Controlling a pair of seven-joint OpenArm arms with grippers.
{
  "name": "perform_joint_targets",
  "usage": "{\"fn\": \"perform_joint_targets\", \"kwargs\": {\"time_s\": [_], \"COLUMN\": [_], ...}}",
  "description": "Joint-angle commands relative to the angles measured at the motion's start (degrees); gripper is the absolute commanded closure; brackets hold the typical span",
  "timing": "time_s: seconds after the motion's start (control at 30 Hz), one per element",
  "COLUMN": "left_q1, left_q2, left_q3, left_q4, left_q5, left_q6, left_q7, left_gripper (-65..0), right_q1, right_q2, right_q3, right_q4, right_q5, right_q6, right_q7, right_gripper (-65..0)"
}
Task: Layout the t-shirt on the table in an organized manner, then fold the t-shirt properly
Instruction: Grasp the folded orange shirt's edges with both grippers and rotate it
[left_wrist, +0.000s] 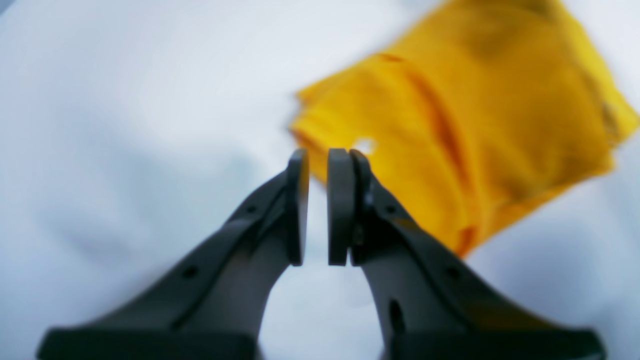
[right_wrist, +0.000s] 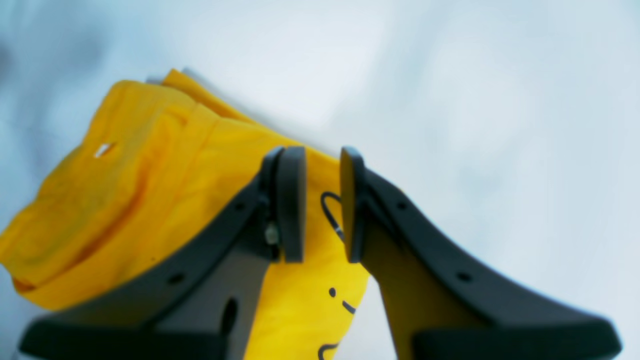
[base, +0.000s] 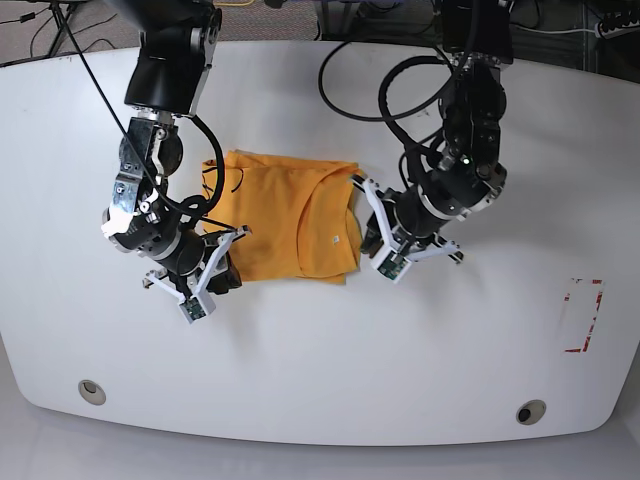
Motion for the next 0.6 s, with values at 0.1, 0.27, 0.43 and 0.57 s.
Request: {"fn": "perform_joint_targets", "kwargs": {"time_s": [0.1,0.27,0.43,0.57], "left_q1": [2.9,5.2,5.0,1.5], "left_q2": [2.3,2.2,1.8,-0.4], "left_q3": [4.1,6.9,6.8,7.1], "left_q4": [0.8,-0.7,-7.1,-12.4], "left_q5": [3.2,4.7,4.7,4.7], "left_q6": [0.3,0.3,0.3,0.3], "left_q7": [-3.6,-4.3,-5.1,-6.1], "left_gripper": [-4.3,-4.3,-4.3,-4.3], "right_q1": [1.9,1.6,0.7,-1.1], "right_q2": [2.7,4.9,6.9,7.9], "right_q3": [0.0,0.0,0.2,0.2], "right_q4": [-5.1,-11.2,-17.4,-19.0], "right_q5": [0.9,0.9,1.3,1.5], "right_q6": [0.1,0.1,0.1,0.1], "right_q7": [5.1,11.0,16.2,19.1], "right_gripper": [-13.2,-13.2,-13.2,-13.2]}}
